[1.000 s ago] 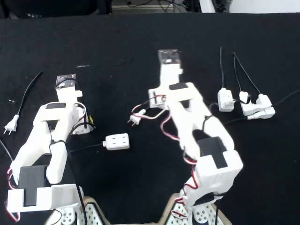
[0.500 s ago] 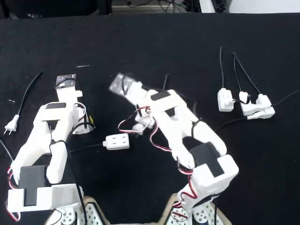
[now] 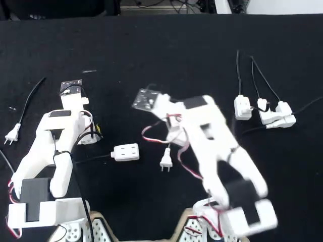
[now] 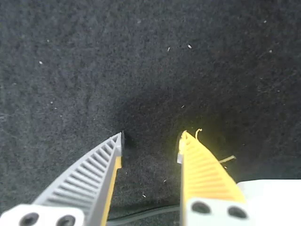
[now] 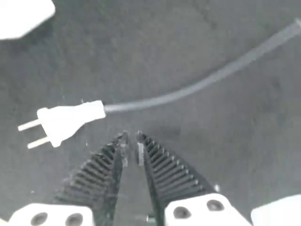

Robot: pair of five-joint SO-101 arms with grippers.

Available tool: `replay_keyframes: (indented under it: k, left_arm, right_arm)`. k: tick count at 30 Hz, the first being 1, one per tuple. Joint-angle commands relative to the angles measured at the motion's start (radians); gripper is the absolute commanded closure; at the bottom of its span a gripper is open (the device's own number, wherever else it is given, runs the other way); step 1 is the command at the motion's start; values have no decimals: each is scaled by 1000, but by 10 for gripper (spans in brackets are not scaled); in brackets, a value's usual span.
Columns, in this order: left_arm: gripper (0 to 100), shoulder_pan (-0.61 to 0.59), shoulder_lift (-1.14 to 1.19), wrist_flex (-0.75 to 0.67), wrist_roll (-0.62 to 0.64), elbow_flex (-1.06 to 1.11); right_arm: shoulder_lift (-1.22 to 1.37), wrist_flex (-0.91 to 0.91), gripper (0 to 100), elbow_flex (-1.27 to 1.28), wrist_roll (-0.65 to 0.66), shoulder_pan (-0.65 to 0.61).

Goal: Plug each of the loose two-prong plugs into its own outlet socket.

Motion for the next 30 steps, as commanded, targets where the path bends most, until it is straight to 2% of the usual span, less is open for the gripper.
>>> replay_keyframes:
  k: [1,4,8,14,18,25,27,30]
  left_arm:
    - [805,-1,-14,-15,9,4]
    - [805,-1,-14,-15,9,4]
    - [805,-1,-8,-15,9,4]
    - [805,-8,-8,-15,11,4]
    - [805,-8,-9,-15,11,4]
    - [805,-10,-9,-15,11,4]
    - [805,-10,-9,-15,11,4]
    - [805,-10,-9,-15,11,4]
  right_arm:
    - [-199,8,978,102,-55,48]
    - [-275,5,977,219,-84,23]
    - [-288,-12,977,292,-89,-84]
    - [-220,-221,977,369,-94,-215]
    - [-208,-258,977,343,-107,-262]
    - [-311,-256,977,259,-443,-259]
    - [-341,-261,977,255,-473,-219]
    - [-351,-262,977,260,-422,-118]
